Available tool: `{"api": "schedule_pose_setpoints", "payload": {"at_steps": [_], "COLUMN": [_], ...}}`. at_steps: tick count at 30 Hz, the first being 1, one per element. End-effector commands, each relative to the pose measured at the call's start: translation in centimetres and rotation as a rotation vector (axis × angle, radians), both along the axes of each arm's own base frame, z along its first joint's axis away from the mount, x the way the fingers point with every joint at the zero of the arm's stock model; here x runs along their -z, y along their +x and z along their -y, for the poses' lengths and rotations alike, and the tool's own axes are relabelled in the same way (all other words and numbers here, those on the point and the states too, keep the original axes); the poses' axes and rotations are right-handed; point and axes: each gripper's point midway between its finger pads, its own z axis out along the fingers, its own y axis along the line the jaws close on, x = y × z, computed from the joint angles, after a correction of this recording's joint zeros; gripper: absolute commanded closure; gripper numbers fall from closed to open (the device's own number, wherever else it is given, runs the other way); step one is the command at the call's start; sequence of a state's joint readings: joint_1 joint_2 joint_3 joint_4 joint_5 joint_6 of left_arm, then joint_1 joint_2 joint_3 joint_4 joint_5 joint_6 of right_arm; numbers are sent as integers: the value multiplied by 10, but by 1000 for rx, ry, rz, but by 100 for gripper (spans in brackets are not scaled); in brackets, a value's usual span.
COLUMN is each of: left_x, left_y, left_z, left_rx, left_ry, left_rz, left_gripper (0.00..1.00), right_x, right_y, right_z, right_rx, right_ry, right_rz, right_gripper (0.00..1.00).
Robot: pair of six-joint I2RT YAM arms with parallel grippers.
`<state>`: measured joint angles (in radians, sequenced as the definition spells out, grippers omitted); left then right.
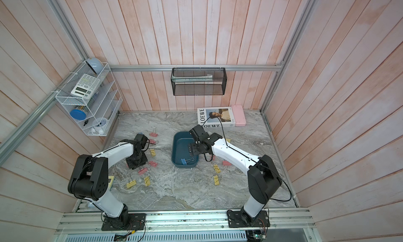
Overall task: Take out the binder clips from the storage box
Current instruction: Place the binder clip at the center of the board, then pick up the storage box at the center of the board.
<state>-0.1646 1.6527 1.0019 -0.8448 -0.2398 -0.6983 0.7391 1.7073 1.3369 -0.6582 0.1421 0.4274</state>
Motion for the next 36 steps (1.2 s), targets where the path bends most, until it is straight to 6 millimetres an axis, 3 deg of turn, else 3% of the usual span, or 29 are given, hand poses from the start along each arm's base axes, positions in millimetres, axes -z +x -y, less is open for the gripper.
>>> {"api": "schedule_pose_setpoints", "payload": {"at_steps": [1, 6, 10, 14, 15, 17, 22, 29, 36], "left_x": [-38, -77, -102, -115, -117, -120, -128, -131, -122], "left_y": [15, 23, 28, 28, 28, 27, 27, 29, 34], "left_z": [7, 10, 17, 19, 19, 20, 20, 26, 36], "left_rx": [19, 23, 27, 31, 35, 39, 57, 86, 109], "left_ry": [-32, -56, -103, -120, -123, -125, -129, -160, -213], "left_rz": [98, 198, 276, 315, 320, 325, 347, 378, 402], "left_gripper": [45, 30, 29, 28, 27, 10, 0, 0, 0], "right_x": [13, 30, 42, 52, 53, 56, 58, 25, -3], "right_y": [-2, 5, 15, 19, 20, 21, 23, 12, -25], "right_z": [8, 0, 4, 5, 3, 1, -1, 8, 17], "right_rx": [23, 14, 68, 77, 74, 74, 83, 76, 30], "right_ry": [-85, -121, -153, -161, -158, -148, -132, -149, -86], "right_rz": [-56, -113, -155, -189, -193, -211, -253, -375, -640], "right_gripper": [20, 30, 41, 46, 52, 65, 99, 100, 100]}}
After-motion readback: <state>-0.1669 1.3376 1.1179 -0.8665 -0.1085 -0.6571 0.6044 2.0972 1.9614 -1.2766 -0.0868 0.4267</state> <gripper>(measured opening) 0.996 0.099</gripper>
